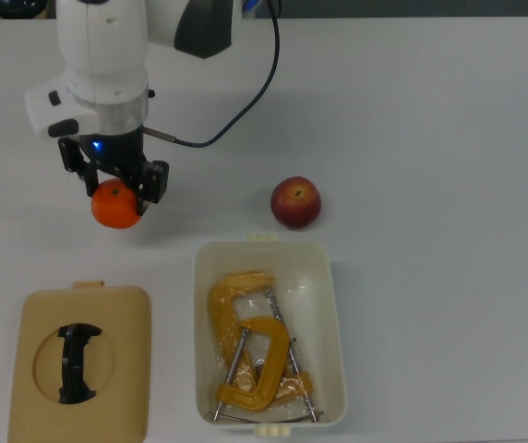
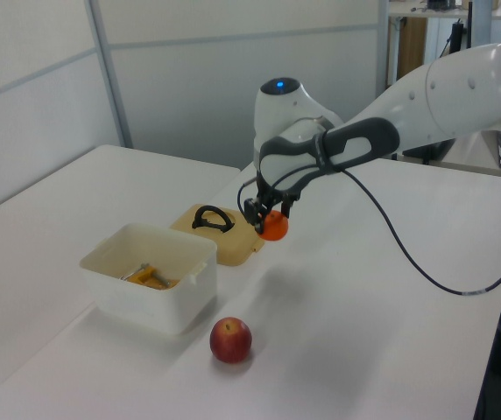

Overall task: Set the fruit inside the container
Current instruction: 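Lift the orange and carry it over the white container, then open the gripper to drop the orange into the container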

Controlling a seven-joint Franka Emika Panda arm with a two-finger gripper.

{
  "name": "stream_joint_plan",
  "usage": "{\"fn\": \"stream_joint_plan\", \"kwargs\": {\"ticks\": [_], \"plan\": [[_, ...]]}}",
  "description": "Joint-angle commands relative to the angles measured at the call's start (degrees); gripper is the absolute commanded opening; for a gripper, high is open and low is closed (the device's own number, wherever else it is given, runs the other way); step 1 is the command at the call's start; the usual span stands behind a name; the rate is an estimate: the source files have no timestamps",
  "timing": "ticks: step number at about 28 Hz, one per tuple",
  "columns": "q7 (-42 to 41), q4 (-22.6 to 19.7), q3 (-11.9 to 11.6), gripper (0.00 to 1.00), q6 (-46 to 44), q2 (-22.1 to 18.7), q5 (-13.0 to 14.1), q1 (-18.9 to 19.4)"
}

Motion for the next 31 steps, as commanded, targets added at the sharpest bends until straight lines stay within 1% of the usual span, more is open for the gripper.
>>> {"fn": "stream_joint_plan", "kwargs": {"ticks": [1,3,5,7,9,10,11,13,15,16,18,21,22,24,25,26,27,28,31], "plan": [[5.1,4.0,0.3,0.0,-1.3,-0.1,3.3,0.3],[7.9,5.8,0.6,0.0,-1.2,0.3,4.1,0.3],[12.2,7.6,0.8,0.0,-0.5,1.0,4.1,0.7],[14.9,8.1,1.4,0.0,0.6,1.0,4.0,0.9],[18.0,8.1,3.1,0.0,2.7,1.1,3.3,1.0],[21.0,8.1,4.9,0.0,5.2,1.3,3.0,1.0],[22.4,8.1,5.3,0.0,6.4,1.7,2.7,1.1],[25.2,8.1,6.1,0.0,8.2,2.4,1.3,1.3],[28.4,8.2,6.8,0.0,9.3,2.9,-0.7,1.9],[31.5,8.3,7.1,0.0,9.8,3.5,-2.9,2.3],[34.2,8.7,7.3,0.0,10.4,3.9,-4.8,2.6],[36.8,10.0,8.2,0.0,11.2,5.9,-6.2,2.9],[37.9,11.2,8.8,0.0,11.3,7.1,-6.4,2.9],[38.7,12.7,9.0,0.0,11.2,8.3,-6.4,2.9],[39.2,13.4,9.0,0.07,11.2,8.8,-6.4,2.9],[39.6,13.8,9.0,0.21,11.2,9.0,-6.5,2.9],[40.6,14.0,9.1,0.83,11.2,9.2,-7.5,3.3],[41.3,14.0,9.1,1.0,11.1,9.2,-8.5,4.0],[44.3,14.0,9.1,1.0,11.1,9.2,-11.3,5.1]]}}
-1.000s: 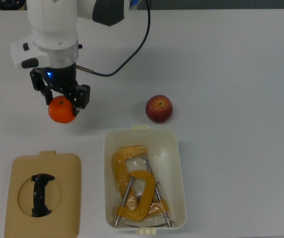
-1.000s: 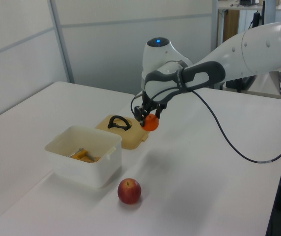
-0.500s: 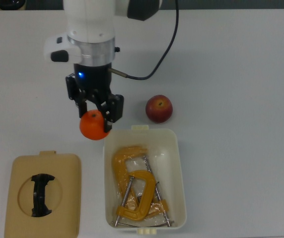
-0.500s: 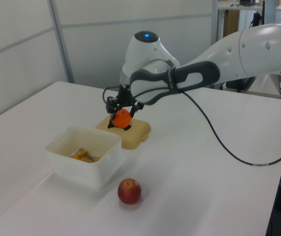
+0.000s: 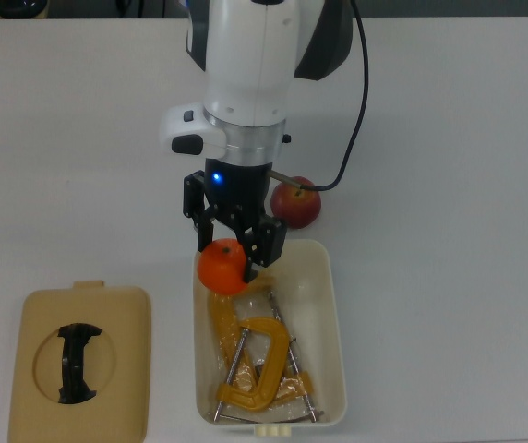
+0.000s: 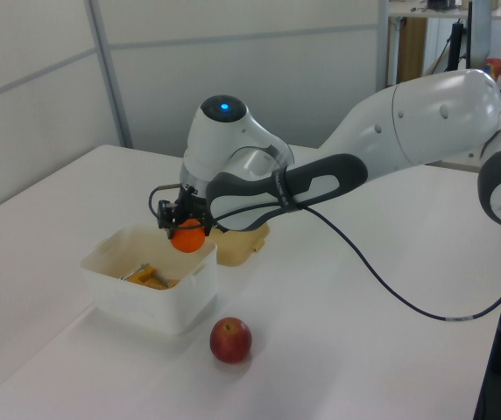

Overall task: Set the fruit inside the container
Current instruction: 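Open the gripper to drop the orange into the container, then move the gripper to the red apple and grasp it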

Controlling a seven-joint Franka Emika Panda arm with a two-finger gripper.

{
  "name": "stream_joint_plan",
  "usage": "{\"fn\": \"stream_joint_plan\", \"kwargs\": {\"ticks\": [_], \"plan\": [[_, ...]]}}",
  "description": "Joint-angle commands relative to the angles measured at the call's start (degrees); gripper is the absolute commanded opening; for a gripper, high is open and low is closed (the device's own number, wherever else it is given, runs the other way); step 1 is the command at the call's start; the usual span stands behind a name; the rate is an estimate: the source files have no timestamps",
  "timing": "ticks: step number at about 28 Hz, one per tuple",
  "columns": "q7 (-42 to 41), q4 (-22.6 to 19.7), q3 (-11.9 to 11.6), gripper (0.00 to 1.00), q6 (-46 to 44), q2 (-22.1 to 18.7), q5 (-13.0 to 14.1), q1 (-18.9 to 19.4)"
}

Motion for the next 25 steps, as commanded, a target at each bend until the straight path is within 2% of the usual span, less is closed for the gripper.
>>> {"fn": "stream_joint_plan", "kwargs": {"ticks": [1,2,7,11,13,14,17,19,25], "plan": [[5.9,1.8,-0.3,1.0,0.4,1.0,-4.8,1.8],[6.3,1.8,-0.2,1.0,0.3,0.8,-5.5,1.8],[4.6,1.1,-0.1,1.0,-0.8,-1.0,-5.4,1.8],[-6.6,-1.0,0.9,1.0,-8.9,-4.7,-3.5,1.8],[-12.0,-1.1,1.5,1.0,-12.3,-5.6,-1.2,1.8],[-17.7,-1.4,1.7,1.0,-15.6,-6.1,1.2,1.8],[-24.8,-1.4,1.8,1.0,-20.1,-6.1,3.3,1.8],[-28.4,-1.6,2.1,1.0,-23.2,-6.5,4.1,1.9],[-29.6,-5.5,5.0,1.0,-23.5,-6.6,3.5,1.9]]}}
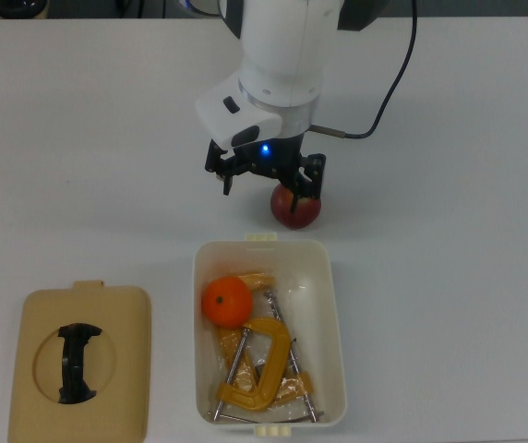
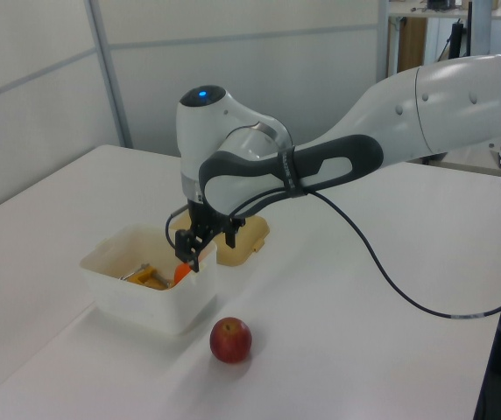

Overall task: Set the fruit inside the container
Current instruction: 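Move the gripper to the red apple and grasp it, then lift the red apple and lower it into the container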

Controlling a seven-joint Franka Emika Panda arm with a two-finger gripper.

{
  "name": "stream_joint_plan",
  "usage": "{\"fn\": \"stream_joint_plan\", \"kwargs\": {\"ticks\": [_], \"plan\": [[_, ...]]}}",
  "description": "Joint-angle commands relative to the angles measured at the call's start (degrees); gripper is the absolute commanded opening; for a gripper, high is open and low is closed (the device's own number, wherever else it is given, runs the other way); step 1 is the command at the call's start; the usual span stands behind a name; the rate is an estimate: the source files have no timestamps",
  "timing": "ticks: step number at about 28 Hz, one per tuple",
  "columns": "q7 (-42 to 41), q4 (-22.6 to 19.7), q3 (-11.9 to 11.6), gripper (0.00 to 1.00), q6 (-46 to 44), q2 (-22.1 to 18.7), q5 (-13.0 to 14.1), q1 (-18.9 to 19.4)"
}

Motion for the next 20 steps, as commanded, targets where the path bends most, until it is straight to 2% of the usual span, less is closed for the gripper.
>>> {"fn": "stream_joint_plan", "kwargs": {"ticks": [1,7,11,16,20], "plan": [[-2.3,-5.7,2.4,1.0,0.1,-1.7,0.1,0.1],[-1.9,-10.0,5.5,1.0,1.3,-1.5,-1.9,0.3],[-1.5,-11.0,6.9,1.0,1.6,-1.5,-2.2,0.3],[-0.9,-12.8,7.0,1.0,3.1,-1.3,-3.0,1.3],[0.9,-13.7,7.0,1.0,6.2,-0.3,-4.8,1.4]]}}
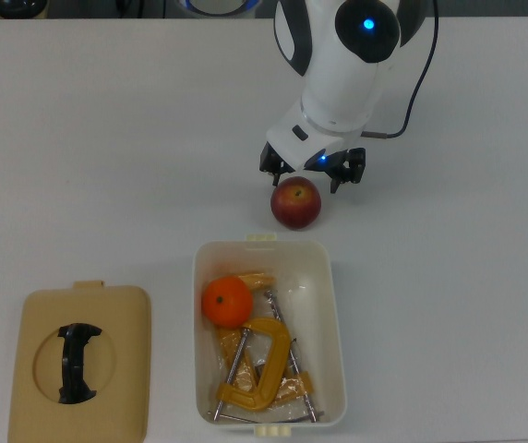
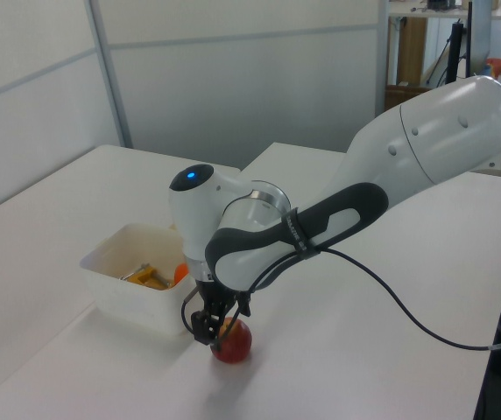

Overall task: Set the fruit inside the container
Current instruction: 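Lift the red apple and lower it into the container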

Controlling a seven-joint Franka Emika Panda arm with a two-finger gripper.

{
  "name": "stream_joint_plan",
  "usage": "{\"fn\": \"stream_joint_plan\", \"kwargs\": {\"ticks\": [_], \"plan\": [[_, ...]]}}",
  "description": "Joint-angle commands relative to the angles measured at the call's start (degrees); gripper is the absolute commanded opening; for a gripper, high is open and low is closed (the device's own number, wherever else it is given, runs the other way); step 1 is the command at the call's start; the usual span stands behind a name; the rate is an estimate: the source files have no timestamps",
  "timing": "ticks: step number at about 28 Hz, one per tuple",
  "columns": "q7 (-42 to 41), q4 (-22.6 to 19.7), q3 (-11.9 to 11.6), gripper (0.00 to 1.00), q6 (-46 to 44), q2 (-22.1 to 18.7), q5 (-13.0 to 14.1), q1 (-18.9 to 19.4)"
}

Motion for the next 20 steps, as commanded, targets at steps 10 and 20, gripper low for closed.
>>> {"fn": "stream_joint_plan", "kwargs": {"ticks": [10,20], "plan": [[5.0,-3.0,-0.4,0.98,8.4,2.9,-5.4,0.6],[7.8,-2.4,-0.5,0.0,7.9,-0.3,-5.8,0.6]]}}
